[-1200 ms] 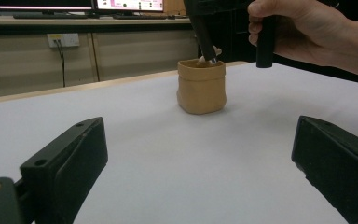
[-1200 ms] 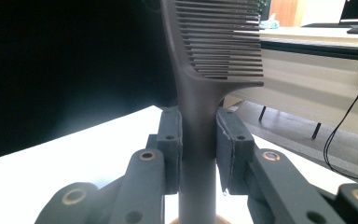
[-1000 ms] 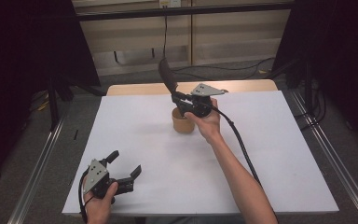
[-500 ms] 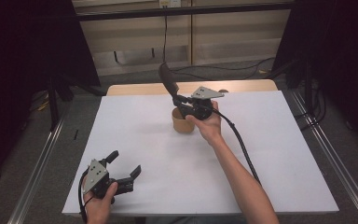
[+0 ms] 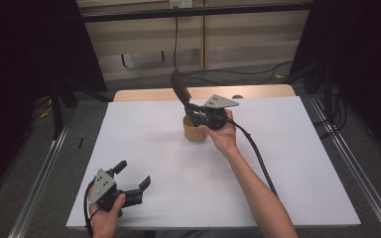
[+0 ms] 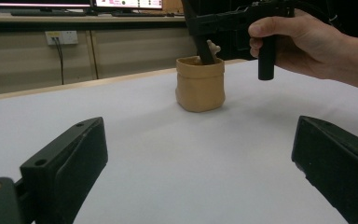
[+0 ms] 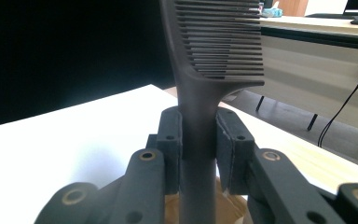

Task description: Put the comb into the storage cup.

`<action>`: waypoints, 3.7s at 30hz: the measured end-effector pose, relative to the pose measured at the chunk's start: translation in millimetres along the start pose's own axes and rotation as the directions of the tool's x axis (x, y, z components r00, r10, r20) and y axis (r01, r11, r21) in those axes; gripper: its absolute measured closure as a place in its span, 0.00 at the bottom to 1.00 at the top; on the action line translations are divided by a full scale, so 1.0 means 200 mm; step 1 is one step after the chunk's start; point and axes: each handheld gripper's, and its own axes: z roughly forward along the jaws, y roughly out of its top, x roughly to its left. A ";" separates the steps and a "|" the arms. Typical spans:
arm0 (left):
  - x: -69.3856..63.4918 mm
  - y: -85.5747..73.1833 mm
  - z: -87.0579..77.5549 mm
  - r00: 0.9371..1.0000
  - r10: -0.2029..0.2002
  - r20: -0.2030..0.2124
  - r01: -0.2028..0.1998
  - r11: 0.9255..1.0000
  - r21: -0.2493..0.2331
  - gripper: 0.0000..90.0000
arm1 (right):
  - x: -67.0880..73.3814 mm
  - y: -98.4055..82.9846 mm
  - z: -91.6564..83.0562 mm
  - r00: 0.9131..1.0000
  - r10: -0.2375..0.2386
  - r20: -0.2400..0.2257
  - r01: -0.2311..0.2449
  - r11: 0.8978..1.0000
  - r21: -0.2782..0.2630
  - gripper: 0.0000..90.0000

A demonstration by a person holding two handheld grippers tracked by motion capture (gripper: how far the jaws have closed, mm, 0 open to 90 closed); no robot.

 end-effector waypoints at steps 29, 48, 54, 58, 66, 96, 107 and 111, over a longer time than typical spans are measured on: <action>0.00 0.00 0.00 1.000 -0.002 -0.006 0.002 1.000 -0.005 0.04 | 0.00 -0.07 -0.07 1.000 -0.005 0.015 0.004 1.000 0.016 0.81; 0.00 0.00 0.00 1.000 -0.007 -0.007 0.007 1.000 -0.005 0.03 | 0.00 -0.11 -0.06 1.000 -0.001 0.014 0.000 0.999 0.050 0.81; 0.00 0.00 0.00 1.000 -0.005 -0.004 0.005 1.000 -0.007 0.03 | 0.01 -0.13 -0.05 1.000 -0.003 0.014 0.002 0.998 0.064 0.80; 0.01 0.00 0.00 1.000 -0.001 -0.008 0.001 1.000 -0.007 0.03 | 0.01 -0.13 -0.06 1.000 0.000 0.015 -0.001 0.998 0.069 0.80; 0.00 0.00 0.00 1.000 -0.001 -0.002 0.001 1.000 -0.006 0.03 | 0.02 -0.13 -0.06 1.000 0.007 0.009 -0.007 0.996 0.087 0.79; 0.02 0.00 0.00 0.999 -0.022 -0.024 0.021 1.000 -0.014 0.03 | 0.00 -0.05 -0.18 0.997 0.045 0.059 -0.047 0.999 0.017 0.42; 0.03 0.00 0.01 0.999 -0.017 -0.037 0.017 1.000 -0.002 0.03 | -0.02 -0.05 -0.21 0.988 0.127 0.087 -0.132 0.989 0.059 0.08; 0.02 0.00 0.01 0.999 -0.015 -0.030 0.015 1.000 0.000 0.03 | -0.03 -0.05 -0.23 0.980 0.167 0.112 -0.171 0.985 0.032 0.03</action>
